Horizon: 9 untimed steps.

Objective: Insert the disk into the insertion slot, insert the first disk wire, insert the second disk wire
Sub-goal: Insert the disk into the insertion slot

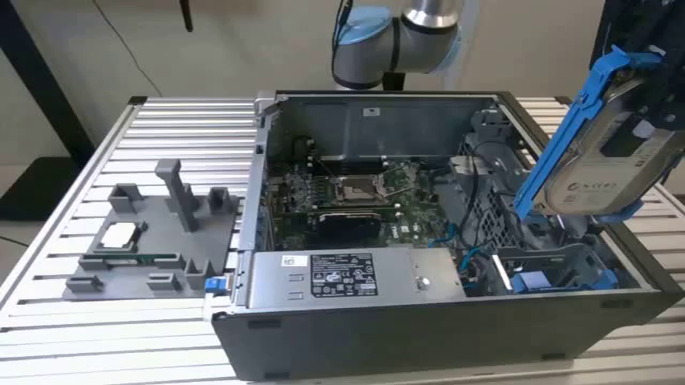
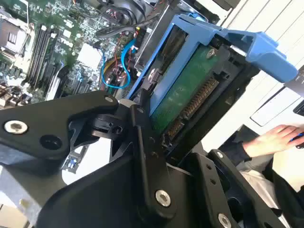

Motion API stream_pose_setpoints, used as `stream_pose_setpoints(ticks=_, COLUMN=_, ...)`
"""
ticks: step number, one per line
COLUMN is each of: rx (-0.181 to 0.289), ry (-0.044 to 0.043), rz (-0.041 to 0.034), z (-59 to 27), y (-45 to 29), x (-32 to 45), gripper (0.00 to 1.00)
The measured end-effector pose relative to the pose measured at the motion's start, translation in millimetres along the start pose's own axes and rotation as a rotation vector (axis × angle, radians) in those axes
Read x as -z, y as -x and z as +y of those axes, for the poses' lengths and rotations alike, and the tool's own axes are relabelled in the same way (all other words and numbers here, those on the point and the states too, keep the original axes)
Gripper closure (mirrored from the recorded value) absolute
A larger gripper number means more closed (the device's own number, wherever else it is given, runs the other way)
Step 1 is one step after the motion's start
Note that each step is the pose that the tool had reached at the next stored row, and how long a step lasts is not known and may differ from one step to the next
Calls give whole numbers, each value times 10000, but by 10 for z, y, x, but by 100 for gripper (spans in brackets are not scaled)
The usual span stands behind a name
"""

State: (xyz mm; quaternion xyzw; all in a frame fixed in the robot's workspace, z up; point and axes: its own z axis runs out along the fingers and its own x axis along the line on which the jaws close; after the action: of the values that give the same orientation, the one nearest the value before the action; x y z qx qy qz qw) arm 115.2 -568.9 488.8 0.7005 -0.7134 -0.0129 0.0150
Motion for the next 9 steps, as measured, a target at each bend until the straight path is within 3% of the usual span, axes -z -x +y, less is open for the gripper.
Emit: stream_pose_setpoints(ticks=9, rx=0, ry=0, rz=0, z=0, y=0, x=0, gripper=67)
